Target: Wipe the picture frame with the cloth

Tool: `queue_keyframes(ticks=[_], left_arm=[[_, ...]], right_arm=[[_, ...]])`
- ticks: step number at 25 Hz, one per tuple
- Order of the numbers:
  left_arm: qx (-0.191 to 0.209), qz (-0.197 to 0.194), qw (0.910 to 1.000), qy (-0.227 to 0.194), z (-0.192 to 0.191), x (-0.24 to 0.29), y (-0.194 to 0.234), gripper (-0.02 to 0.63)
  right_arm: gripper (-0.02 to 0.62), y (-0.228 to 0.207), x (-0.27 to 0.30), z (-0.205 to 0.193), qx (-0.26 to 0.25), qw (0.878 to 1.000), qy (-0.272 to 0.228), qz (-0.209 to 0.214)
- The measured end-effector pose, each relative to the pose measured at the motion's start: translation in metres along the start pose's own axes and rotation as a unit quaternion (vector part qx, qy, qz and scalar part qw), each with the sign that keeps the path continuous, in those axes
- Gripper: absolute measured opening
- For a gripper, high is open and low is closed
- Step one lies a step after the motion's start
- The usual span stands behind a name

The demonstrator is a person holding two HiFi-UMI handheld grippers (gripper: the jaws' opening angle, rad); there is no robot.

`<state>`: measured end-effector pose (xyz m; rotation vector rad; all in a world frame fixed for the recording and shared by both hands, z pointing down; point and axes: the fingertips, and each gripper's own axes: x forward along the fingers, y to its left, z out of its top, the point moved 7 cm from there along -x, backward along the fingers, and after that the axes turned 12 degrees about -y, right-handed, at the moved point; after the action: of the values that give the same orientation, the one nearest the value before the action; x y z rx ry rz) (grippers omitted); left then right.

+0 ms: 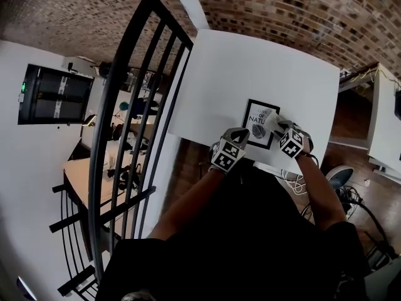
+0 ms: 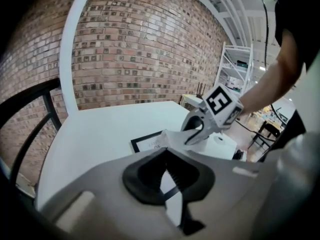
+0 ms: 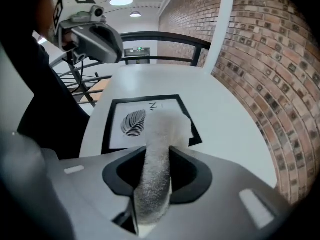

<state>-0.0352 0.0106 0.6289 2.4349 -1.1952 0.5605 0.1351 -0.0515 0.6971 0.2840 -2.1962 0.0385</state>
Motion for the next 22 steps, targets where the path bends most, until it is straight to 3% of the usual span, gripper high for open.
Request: queue_keyframes(ticks=[7,12,16,22], left_arm=[[0.002,-0.011,0.9999,0.000,0.001,-0.002,-0.006,0.002],[0.002,-0.010,0.9999,-0.012,0.001,-0.019,-0.011,0.002],[0.001,0.002,0.9989,-0.046,0.014,-0.043,-0.018,0.001],[-0.002,0.025,0.9920,-0.123,0.048,-0.099,-0.029,0.001]], right_arm=[[0.121,0.073,-0.018,-0.005,0.014,0.998,-0.012,0.053],[0.123,0.091,-0.027,-0.001,0.030,0.998,-0.033,0.045],[0.123,0.080,-0.053,0.025,0.066,0.990,-0.127,0.008],[0.123,0.083,-0.104,0.074,0.112,0.950,-0.290,-0.018]])
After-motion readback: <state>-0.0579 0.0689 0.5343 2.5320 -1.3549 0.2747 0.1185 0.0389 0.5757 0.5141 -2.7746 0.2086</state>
